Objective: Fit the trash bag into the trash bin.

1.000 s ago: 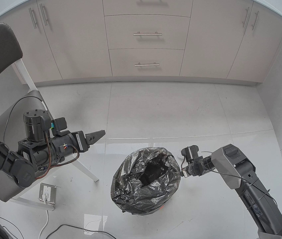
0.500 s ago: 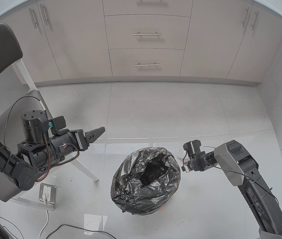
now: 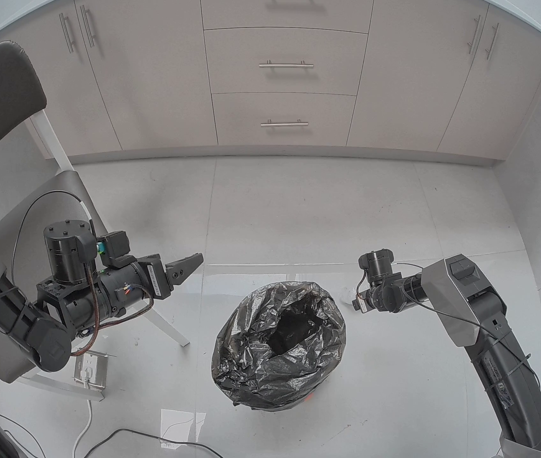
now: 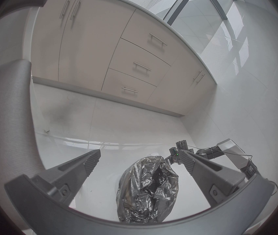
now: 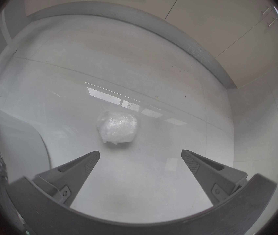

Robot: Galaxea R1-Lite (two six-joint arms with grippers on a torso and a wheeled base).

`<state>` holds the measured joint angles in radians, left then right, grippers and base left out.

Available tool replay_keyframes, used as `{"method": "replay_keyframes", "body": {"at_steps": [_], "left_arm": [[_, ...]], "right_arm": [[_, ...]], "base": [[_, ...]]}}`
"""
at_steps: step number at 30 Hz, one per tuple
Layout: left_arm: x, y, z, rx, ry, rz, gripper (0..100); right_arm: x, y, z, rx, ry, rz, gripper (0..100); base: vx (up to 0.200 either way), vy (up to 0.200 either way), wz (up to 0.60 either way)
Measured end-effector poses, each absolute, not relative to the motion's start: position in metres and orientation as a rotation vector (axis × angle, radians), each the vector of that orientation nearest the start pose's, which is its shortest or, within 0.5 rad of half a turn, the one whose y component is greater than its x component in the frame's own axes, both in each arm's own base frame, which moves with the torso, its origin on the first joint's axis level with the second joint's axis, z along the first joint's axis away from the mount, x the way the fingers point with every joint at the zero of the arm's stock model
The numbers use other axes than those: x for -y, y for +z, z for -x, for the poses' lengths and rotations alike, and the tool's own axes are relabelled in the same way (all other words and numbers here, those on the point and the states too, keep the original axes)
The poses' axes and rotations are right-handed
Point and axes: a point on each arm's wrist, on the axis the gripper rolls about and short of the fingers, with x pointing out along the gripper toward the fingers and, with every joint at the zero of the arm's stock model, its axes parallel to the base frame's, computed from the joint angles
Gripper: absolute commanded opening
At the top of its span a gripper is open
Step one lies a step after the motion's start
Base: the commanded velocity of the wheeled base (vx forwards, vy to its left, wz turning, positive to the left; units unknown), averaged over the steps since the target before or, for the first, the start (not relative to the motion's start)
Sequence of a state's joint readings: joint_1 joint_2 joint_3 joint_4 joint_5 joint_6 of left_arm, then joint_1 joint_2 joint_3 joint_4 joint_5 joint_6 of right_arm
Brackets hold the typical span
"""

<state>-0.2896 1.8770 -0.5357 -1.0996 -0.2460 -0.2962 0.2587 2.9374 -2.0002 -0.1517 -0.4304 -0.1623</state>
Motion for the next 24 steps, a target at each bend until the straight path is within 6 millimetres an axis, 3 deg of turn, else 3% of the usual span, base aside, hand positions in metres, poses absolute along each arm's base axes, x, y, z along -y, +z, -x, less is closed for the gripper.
{"method": "replay_keyframes", "body": {"at_steps": [17, 24], "left_arm": [[0.092, 0.107, -0.289, -0.328, -0.495, 0.278, 100], [0.092, 0.106, -0.289, -0.330, -0.494, 0.277, 100]], "right_arm": [[-0.133, -0.115, -0.510, -0.765, -0.090, 0.427, 100], [-0.139, -0.119, -0.508, -0.771, -0.078, 0.434, 100]], "base": [[0.000, 0.000, 0.00], [0.200, 0.000, 0.00]]}}
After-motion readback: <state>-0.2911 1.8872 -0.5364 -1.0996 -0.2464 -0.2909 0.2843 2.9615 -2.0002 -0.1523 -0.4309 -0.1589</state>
